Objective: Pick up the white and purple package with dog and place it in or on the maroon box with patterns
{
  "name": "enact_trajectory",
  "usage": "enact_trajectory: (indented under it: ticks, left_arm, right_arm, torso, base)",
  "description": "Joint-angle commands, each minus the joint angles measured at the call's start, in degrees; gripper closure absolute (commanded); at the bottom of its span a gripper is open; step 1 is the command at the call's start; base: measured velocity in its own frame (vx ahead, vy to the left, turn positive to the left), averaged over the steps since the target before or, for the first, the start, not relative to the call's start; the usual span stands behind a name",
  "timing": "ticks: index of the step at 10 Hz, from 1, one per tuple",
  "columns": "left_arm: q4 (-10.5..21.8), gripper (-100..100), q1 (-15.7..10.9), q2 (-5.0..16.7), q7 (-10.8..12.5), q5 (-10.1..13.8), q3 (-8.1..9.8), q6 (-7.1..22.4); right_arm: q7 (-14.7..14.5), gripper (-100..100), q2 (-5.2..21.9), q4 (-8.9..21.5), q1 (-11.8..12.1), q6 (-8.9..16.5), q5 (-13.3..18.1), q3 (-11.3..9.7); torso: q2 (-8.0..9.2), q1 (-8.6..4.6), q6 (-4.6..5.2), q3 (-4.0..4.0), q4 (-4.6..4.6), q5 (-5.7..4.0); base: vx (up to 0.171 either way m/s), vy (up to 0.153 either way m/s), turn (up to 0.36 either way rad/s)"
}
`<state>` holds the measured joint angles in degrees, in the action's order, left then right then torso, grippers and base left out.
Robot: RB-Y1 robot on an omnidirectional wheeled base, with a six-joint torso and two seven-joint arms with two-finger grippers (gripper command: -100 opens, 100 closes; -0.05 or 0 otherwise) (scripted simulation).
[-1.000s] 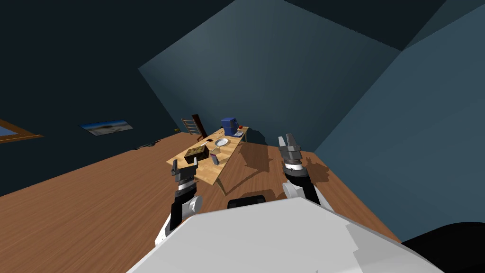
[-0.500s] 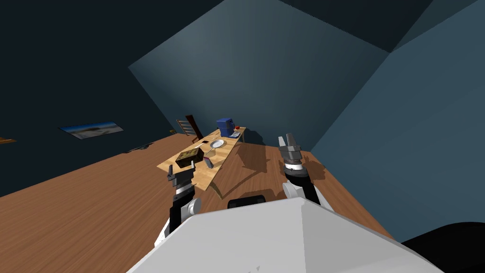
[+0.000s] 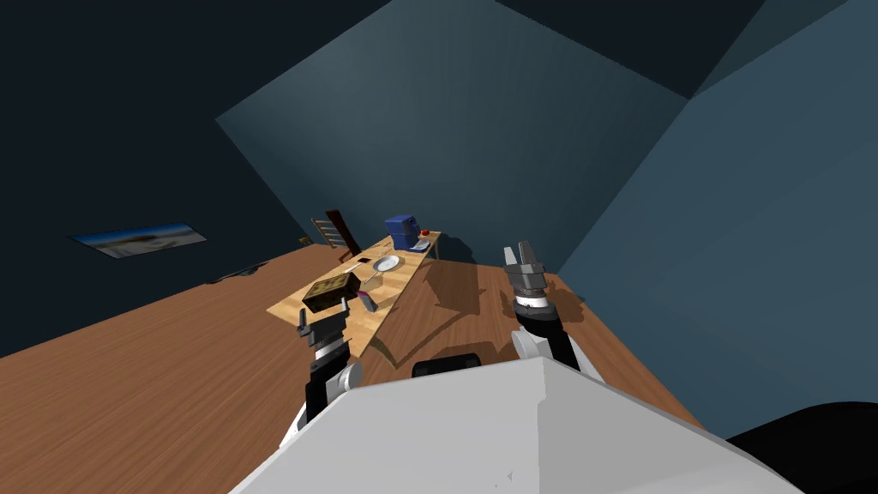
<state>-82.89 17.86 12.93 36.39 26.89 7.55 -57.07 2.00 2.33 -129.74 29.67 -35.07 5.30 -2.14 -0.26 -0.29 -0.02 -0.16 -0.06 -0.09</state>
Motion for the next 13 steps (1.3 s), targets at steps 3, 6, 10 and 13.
enact_trajectory:
  ticks: [3,6,10,13]
  left_arm:
    - [5.0,-100,-0.8,0.2,2.9,2.0,0.56,-2.5]
    - [10.2,-100,-1.6,0.4,7.8,5.4,1.55,-6.6]
    - [15.3,-100,-1.9,0.4,10.4,7.1,2.05,-8.5]
    - [20.9,-100,-2.4,0.2,15.4,10.3,3.04,-12.2]
  right_arm:
    - [0.0,0,0.0,0.0,0.0,0.0,0.0,0.0]
    - [0.0,0,0.0,0.0,0.0,0.0,0.0,0.0]
    - [0.0,0,0.0,0.0,0.0,0.0,0.0,0.0]
    - [0.0,0,0.0,0.0,0.0,0.0,0.0,0.0]
  torso:
    - [0.01,0.01,0.01,0.00,0.00,0.00]
    - [0.11,0.10,0.00,0.06,0.03,0.02]
    - [0.01,0.15,0.01,0.02,0.01,0.03]
    - [-0.02,0.12,-0.01,-0.02,-0.01,0.02]
  base:
    - [0.067,-0.066,-0.043]
    - [0.077,-0.062,-0.070]
    - [0.084,-0.041,-0.042]
    - [0.113,-0.044,-0.067]
